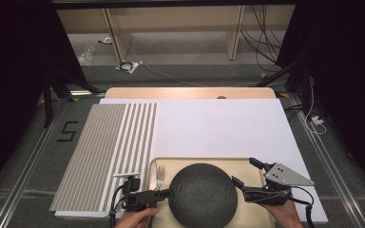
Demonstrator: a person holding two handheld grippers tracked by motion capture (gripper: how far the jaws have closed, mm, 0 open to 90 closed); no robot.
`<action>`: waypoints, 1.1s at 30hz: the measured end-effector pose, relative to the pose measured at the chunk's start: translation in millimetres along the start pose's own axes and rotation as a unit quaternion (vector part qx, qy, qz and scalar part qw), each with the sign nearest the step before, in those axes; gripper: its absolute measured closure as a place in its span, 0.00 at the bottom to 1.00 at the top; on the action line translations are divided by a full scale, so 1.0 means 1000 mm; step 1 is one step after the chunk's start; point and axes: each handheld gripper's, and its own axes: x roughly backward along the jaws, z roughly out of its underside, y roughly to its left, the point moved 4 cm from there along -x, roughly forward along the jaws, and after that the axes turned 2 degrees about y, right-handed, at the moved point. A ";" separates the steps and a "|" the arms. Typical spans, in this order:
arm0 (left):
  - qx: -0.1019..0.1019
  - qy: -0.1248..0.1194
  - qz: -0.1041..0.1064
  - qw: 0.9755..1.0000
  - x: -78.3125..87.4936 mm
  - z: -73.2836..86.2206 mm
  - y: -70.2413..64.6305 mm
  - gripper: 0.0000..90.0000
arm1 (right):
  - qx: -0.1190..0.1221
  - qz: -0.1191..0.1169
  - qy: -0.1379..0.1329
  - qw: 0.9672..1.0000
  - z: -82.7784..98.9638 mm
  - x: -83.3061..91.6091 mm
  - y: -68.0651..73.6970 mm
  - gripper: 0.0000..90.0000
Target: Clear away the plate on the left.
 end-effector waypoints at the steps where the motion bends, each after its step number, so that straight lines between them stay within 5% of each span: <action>1: -0.008 -0.004 -0.001 1.000 0.001 -0.001 -0.001 0.41 | 0.000 -0.001 -0.001 1.000 0.000 0.000 0.000 0.18; 8: -0.061 -0.021 -0.004 0.998 0.007 -0.009 -0.007 0.41 | 0.000 -0.002 -0.001 1.000 0.000 0.000 0.000 0.18; 14: -0.114 -0.042 -0.005 0.993 0.013 -0.015 -0.014 0.40 | -0.003 -0.004 -0.002 1.000 0.000 -0.001 0.000 0.18; 18: -0.168 -0.072 -0.024 0.983 0.018 -0.020 -0.019 0.39 | -0.003 -0.004 -0.002 1.000 0.000 -0.001 0.000 0.18; 20: -0.204 -0.078 -0.037 0.975 0.021 -0.022 -0.022 0.39 | -0.005 -0.005 -0.002 1.000 0.000 -0.001 0.000 0.18; 25: -0.251 -0.095 -0.047 0.962 0.024 -0.025 -0.026 0.38 | -0.004 -0.005 0.000 1.000 0.000 0.000 0.000 0.18; 33: -0.296 -0.107 -0.041 0.948 0.027 -0.025 -0.033 0.35 | -0.007 -0.006 -0.003 1.000 0.000 0.000 -0.001 0.18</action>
